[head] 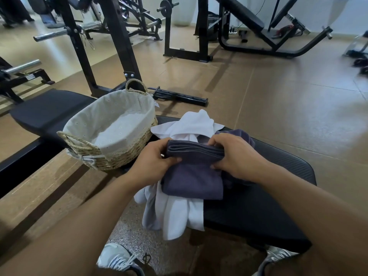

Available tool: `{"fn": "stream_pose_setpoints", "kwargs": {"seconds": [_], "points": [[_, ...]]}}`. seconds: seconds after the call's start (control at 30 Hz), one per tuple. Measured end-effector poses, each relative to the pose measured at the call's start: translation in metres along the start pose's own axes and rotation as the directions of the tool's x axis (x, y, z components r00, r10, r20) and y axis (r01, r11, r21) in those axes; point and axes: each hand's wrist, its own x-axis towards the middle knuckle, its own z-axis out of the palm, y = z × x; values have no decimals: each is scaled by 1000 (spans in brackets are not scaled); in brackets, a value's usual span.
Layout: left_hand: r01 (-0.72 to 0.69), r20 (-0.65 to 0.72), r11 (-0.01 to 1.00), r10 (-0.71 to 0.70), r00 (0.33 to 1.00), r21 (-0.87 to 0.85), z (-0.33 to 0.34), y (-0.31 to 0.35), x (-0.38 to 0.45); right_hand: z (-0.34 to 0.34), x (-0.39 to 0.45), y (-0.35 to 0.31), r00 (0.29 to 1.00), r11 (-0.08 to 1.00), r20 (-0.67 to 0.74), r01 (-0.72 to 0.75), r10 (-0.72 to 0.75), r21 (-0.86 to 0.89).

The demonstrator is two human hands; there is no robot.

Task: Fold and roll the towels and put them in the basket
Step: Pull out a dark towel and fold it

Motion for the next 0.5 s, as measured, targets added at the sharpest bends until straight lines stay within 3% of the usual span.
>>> {"fn": "stream_pose_setpoints", "kwargs": {"seconds": [0.1, 0.23, 0.5], "points": [[-23, -28, 1000, 23, 999, 4, -6, -1, 0, 9, 7, -2, 990, 998, -124, 68, -69, -10], [-6, -77, 994, -3, 997, -111, -11, -3, 0, 16, 10, 0, 965, 991, -227, 133, -135, -26], [-47, 28, 995, 45, 999, 88, -19, -5, -7, 18, 1, -1, 981, 983, -96, 158, -167, -98]]}}
